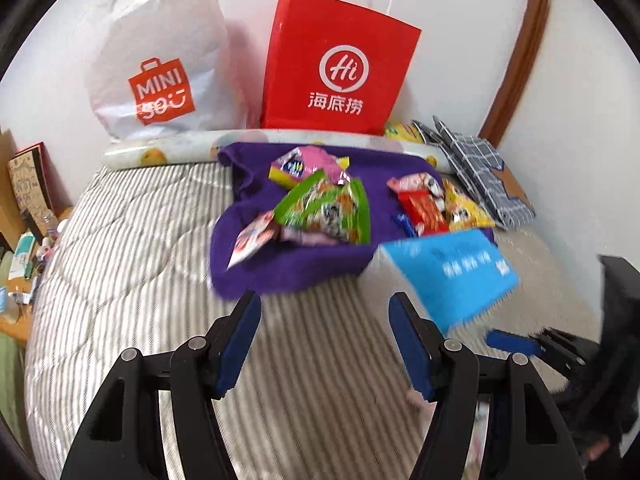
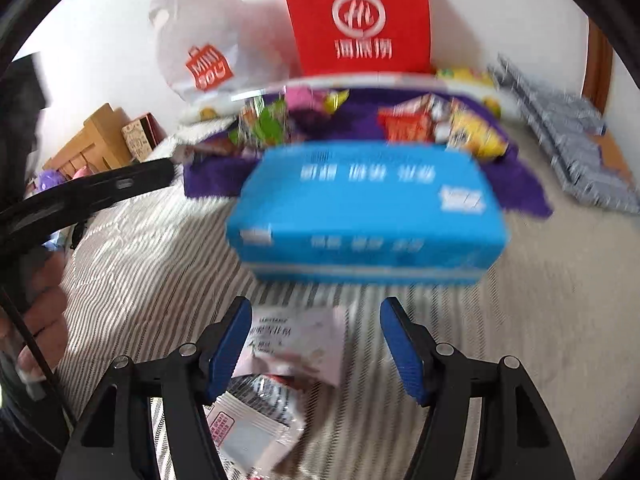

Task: Organize snacks
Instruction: 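Grasp the white wrapper with the right tool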

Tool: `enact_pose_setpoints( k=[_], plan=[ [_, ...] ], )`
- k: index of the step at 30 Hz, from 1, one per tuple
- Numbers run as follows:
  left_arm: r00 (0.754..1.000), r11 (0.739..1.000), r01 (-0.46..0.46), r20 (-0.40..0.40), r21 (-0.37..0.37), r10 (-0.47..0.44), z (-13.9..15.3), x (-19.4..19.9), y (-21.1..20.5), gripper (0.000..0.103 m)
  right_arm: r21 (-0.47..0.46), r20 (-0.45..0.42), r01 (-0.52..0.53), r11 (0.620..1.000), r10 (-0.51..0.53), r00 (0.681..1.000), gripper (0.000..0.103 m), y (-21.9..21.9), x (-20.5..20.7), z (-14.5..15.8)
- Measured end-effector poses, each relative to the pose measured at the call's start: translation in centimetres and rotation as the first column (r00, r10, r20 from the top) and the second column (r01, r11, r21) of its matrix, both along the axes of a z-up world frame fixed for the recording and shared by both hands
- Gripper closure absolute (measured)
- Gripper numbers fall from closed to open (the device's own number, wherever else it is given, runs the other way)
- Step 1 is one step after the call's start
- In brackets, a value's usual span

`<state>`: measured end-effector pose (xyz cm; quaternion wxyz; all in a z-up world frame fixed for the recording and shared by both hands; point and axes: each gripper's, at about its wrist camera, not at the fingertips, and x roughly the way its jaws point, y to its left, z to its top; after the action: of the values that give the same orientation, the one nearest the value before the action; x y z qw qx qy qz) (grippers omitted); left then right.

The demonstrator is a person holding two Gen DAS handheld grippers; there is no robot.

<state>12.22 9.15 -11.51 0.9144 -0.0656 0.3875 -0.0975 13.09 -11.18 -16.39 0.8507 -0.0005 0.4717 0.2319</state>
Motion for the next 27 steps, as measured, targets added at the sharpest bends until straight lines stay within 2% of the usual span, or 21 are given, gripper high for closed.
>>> enact_pose_setpoints(
  k=[1, 2, 3, 5, 7, 9, 11, 14, 16, 19, 24, 27],
  plan=[
    [1.0, 1.0, -0.002, 0.001, 0.009, 0.002, 0.0, -0.6, 0.1, 0.037, 0.008, -0.023, -0.003, 1.0, 0.003, 1.0, 0.035, 0.1, 0.0, -0.4],
    [1.0, 1.0, -0.006, 0.0, 0.011, 0.006, -0.1, -1.1, 0.3, 0.037, 0.02, -0.024, -0.008, 1.0, 0.008, 1.0, 0.027, 0.2, 0.0, -0.6],
    [1.0, 1.0, -0.015, -0.004, 0.011, 0.015, -0.2, -1.6, 0.5, 0.037, 0.016, -0.004, -0.017, 1.0, 0.017, 1.0, 0.025, 0.4, -0.3, -0.6],
    [0.999, 0.999, -0.044, -0.014, 0.004, 0.045, -0.3, -2.5, 0.9, 0.037, -0.061, 0.039, -0.041, 0.997, 0.043, 0.998, 0.022, 1.5, -0.8, -0.8],
    [0.998, 0.998, -0.05, -0.029, -0.034, 0.049, -0.6, -3.3, 1.4, 0.037, -0.121, 0.075, -0.046, 0.992, 0.056, 0.996, 0.019, 2.4, -1.4, -1.2],
    [0.997, 0.997, -0.058, -0.046, -0.059, 0.055, -0.8, -3.8, 1.6, 0.037, -0.14, 0.09, -0.046, 0.989, 0.059, 0.994, 0.024, 2.9, -1.6, -1.1],
    [0.997, 0.996, -0.061, -0.058, -0.065, 0.057, -1.0, -4.1, 1.7, 0.037, -0.134, 0.098, -0.035, 0.99, 0.048, 0.994, 0.042, 2.6, -1.4, -1.1],
    [0.995, 0.995, -0.078, -0.066, -0.058, 0.074, -1.2, -4.5, 1.8, 0.037, -0.131, 0.098, -0.039, 0.991, 0.052, 0.994, 0.056, 2.1, -1.3, -0.9],
    [0.995, 0.995, -0.078, -0.073, -0.063, 0.074, -1.3, -4.7, 1.7, 0.037, -0.113, 0.097, -0.038, 0.993, 0.049, 0.994, 0.061, 1.7, -1.3, -0.7],
    [0.994, 0.996, -0.064, -0.089, -0.068, 0.057, -1.8, -4.6, 1.3, 0.037, -0.062, 0.107, -0.039, 0.997, 0.046, 0.993, 0.065, 0.8, -1.5, 0.0],
    [0.991, 0.998, -0.014, -0.134, -0.056, 0.006, -3.4, -4.8, -0.4, 0.037, -0.05, 0.148, -0.007, 0.999, 0.014, 0.989, 0.068, -0.9, -2.0, 1.5],
    [0.985, 0.997, 0.022, -0.169, -0.078, -0.035, -4.4, -5.1, -1.3, 0.037, -0.053, 0.17, 0.041, 0.998, -0.032, 0.985, 0.072, -2.6, -2.1, 2.0]
  ],
)
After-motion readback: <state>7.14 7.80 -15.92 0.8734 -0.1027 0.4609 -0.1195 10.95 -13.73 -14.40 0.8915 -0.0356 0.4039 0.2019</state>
